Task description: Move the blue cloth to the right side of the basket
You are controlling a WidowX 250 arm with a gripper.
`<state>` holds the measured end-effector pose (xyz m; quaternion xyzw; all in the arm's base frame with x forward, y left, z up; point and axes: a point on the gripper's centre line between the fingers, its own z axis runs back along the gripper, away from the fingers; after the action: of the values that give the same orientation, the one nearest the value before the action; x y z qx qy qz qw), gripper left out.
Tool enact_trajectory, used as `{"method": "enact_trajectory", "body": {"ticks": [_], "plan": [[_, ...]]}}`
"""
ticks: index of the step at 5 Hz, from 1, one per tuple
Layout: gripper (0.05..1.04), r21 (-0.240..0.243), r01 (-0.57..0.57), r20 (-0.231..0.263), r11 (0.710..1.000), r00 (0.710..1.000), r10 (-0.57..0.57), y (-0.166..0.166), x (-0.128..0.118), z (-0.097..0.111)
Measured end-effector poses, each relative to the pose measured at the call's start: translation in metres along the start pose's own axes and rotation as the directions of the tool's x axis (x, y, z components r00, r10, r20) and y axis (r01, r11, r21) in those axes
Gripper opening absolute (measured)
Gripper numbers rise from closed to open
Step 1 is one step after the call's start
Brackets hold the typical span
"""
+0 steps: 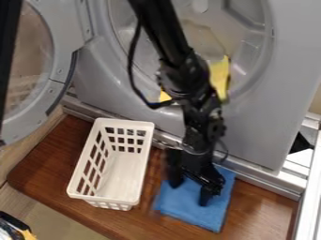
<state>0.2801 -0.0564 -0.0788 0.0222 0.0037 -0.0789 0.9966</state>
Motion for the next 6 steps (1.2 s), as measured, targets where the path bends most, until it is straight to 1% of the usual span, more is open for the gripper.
{"method": "enact_trajectory", "body": {"ticks": [2,3,4,5,6], "plan": [[1.001,0.033,-0.079,-0.039,0.996,0.996,0.081,0.019,-0.012,0.0],[1.001,0.049,-0.097,-0.047,0.994,0.994,0.1,0.027,-0.014,0.0],[1.001,0.053,-0.14,-0.056,0.989,0.988,0.143,0.039,-0.017,0.0],[1.001,0.055,-0.145,-0.055,0.988,0.987,0.148,0.039,-0.016,0.0],[1.001,0.056,-0.141,-0.043,0.988,0.989,0.143,0.039,-0.012,0.012]]}}
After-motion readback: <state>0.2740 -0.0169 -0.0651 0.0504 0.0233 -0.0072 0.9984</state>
